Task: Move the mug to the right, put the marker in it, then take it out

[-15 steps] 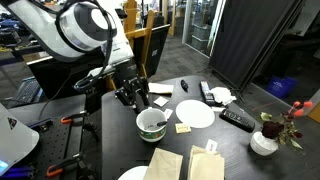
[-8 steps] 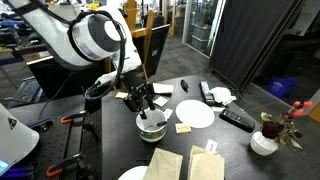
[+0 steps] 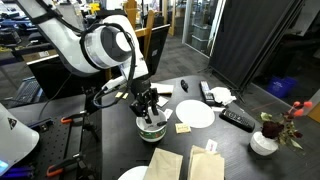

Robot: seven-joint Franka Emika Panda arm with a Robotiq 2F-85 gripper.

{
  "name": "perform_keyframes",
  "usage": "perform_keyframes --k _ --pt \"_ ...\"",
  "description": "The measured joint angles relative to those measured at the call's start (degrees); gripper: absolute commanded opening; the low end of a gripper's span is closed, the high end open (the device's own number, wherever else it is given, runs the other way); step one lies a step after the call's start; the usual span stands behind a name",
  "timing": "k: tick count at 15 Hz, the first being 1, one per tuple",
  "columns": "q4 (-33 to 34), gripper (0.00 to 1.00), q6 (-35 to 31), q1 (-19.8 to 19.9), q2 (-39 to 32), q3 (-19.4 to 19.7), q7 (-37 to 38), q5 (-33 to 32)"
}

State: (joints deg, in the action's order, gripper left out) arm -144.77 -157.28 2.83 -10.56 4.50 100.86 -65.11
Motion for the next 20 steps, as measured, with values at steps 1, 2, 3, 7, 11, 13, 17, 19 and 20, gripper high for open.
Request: perform_keyframes --k 1,2,3,7,11,13,17,19,20 --pt "0.39 0.52 -0.14 0.07 -0.60 0.02 0.00 0.00" --pt "0.76 0.52 -0.24 0.17 -1.16 0.02 0.00 0.00" --pt "1.17 0.51 -0.31 0.28 -1.73 0.02 0.00 0.00" --pt "2.66 0.51 -0.67 0.59 -3.90 0.04 0.00 0.00" --pt "3.80 0.48 -1.18 0.78 -5.76 0.04 -0.01 0.00" --pt "4.32 0.29 -1.31 0.92 -6.55 0.04 -0.01 0.00" --pt "5.05 0.03 -1.31 1.18 -7.74 0.04 -0.01 0.00" --pt "5.28 0.00 -1.32 1.20 -8.14 0.04 -0.01 0.00" --pt "5.38 0.04 -1.32 1.19 -8.19 0.04 -0.01 0.00"
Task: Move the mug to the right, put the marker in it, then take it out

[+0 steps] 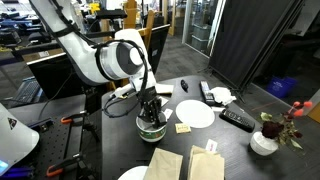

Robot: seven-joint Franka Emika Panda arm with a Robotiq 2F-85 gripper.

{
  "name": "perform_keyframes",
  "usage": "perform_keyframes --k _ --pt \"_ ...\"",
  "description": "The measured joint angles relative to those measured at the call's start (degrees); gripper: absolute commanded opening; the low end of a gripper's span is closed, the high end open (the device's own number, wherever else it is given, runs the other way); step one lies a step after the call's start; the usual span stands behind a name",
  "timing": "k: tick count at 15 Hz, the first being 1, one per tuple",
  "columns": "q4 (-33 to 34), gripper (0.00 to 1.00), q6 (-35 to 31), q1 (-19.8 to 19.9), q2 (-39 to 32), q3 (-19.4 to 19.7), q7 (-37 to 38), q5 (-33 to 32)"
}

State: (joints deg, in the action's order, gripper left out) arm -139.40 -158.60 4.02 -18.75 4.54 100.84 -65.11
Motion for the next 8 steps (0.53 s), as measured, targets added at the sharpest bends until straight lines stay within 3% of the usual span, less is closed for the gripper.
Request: perform_keyframes --k 8 --pt "-0.12 0.04 0.00 -0.28 0.31 -0.01 0.25 -1.00"
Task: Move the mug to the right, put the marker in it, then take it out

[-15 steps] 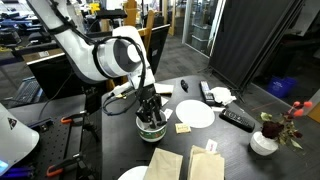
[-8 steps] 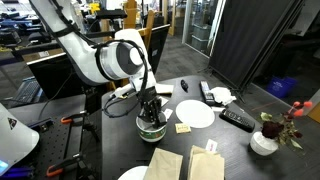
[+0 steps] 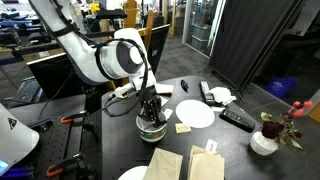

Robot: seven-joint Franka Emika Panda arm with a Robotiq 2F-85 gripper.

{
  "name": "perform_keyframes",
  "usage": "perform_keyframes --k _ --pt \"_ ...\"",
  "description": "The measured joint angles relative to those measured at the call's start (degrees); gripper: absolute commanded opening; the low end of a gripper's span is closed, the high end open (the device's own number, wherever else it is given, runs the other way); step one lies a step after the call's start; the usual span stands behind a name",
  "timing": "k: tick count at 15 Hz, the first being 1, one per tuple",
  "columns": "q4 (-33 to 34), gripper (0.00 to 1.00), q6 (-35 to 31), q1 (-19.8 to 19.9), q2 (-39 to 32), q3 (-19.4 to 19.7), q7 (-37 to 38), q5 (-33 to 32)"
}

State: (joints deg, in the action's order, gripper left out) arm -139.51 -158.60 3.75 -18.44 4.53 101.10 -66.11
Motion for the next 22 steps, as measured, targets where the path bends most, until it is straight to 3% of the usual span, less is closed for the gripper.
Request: perform_keyframes --k 7,15,18,22 --pt "-4.82 0.04 0.63 -2.05 7.83 -0.02 8.27 -8.40" --pt "-13.76 0.04 6.80 -5.56 24.85 -3.23 8.05 -10.19" --pt "-15.77 0.04 6.49 -7.05 29.45 -4.70 3.92 -10.20" --pt "-17.12 0.04 2.20 -8.85 31.86 -4.94 -7.04 -9.96"
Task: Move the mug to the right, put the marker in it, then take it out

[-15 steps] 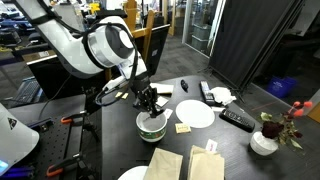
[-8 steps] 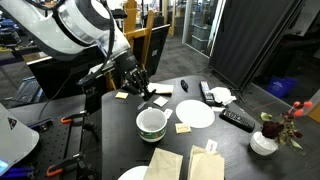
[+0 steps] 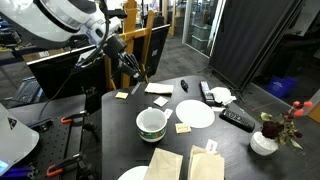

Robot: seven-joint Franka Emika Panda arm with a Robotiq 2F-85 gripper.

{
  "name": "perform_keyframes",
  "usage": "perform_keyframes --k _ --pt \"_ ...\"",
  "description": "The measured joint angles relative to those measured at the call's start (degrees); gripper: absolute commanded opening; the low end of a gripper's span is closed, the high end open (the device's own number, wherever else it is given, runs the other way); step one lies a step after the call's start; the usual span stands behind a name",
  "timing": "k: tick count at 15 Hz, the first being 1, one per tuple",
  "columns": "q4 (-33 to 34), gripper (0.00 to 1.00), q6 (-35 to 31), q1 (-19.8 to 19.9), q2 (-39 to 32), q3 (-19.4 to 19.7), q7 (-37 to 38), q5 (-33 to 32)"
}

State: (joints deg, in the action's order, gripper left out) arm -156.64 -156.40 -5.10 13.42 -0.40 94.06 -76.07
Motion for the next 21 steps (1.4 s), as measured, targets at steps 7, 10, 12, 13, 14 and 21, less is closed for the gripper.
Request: perform_keyframes --k 7,10,12,13,14,21 --pt "-0.83 0.04 -8.62 -2.61 -3.07 0.09 -21.18 5.08" --pt "-1.04 0.04 -11.46 -3.89 -7.20 0.13 -31.79 10.41" --pt "-1.17 0.04 -12.26 -4.83 -10.63 0.12 -39.74 15.49" --pt "-1.17 0.04 -12.37 -5.27 -12.41 0.10 -43.71 18.38" --pt "-1.16 0.04 -12.39 -5.58 -14.10 0.00 -47.56 21.39" --pt "0.07 0.04 -10.74 -5.44 -21.45 -2.69 -67.69 42.80"
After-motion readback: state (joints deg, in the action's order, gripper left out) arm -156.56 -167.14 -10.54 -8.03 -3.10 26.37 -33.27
